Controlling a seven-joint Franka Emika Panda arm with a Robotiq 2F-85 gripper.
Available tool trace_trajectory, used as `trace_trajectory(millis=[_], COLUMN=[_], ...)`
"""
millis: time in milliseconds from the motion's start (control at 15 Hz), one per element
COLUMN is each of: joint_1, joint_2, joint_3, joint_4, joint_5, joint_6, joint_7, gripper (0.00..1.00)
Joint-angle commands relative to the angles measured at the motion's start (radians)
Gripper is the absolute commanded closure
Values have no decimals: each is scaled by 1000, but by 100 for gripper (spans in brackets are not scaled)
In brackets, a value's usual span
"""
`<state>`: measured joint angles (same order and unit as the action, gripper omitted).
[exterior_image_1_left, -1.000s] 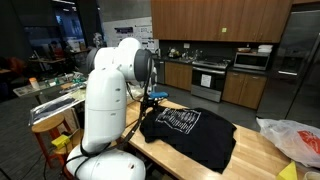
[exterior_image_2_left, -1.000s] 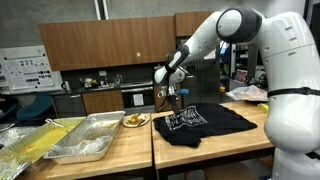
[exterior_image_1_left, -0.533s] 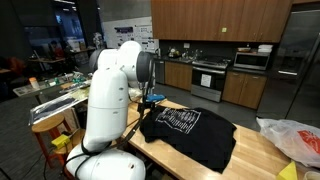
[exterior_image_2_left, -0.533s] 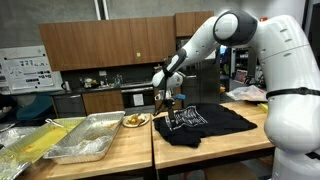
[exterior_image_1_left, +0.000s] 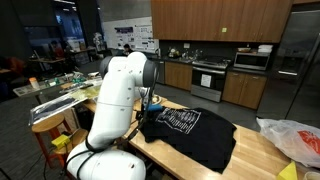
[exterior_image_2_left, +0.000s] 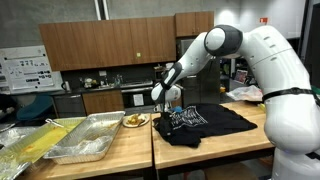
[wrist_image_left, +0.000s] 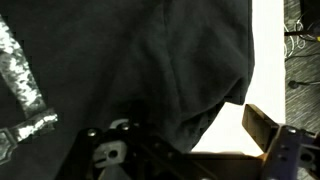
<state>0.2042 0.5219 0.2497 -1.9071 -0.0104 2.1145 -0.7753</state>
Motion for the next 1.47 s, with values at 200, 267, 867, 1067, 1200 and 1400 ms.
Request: trace_trajectory(millis=[200,267,867,1067,1200,1400], joint_1=[-2,0,-8,-16,-15,-24], joint_2=[36,37,-9,-78,-113,-192], joint_3=[10,10,34,45,43,39], joint_4=[9,15,-19,-61,-67,-51], joint_5=[-4,-7,-10,-4,-2,17], joint_6=[49,53,15,17,5,-88], joint_7=[105,121,153,150,167,188], gripper=[39,48,100,97,97,97])
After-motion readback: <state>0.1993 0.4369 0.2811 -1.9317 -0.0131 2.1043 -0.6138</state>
